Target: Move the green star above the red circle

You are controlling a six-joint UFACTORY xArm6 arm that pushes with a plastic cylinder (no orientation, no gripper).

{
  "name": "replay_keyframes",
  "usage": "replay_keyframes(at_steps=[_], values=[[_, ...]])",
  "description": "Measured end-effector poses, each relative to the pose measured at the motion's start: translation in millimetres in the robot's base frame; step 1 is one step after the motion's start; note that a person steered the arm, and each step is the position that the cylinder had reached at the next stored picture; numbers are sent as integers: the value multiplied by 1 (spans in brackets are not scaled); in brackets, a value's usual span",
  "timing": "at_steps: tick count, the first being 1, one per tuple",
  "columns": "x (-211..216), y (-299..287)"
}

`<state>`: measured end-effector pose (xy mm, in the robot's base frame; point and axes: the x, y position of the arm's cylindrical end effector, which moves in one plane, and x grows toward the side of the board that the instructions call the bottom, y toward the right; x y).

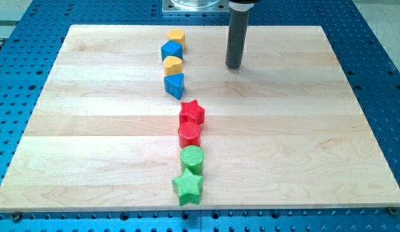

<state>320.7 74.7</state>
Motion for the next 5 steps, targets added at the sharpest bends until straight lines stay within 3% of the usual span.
replay_keyframes(at_steps=[1, 2, 4, 5], values=[[0, 0], [47, 0], [190, -1], [287, -3]])
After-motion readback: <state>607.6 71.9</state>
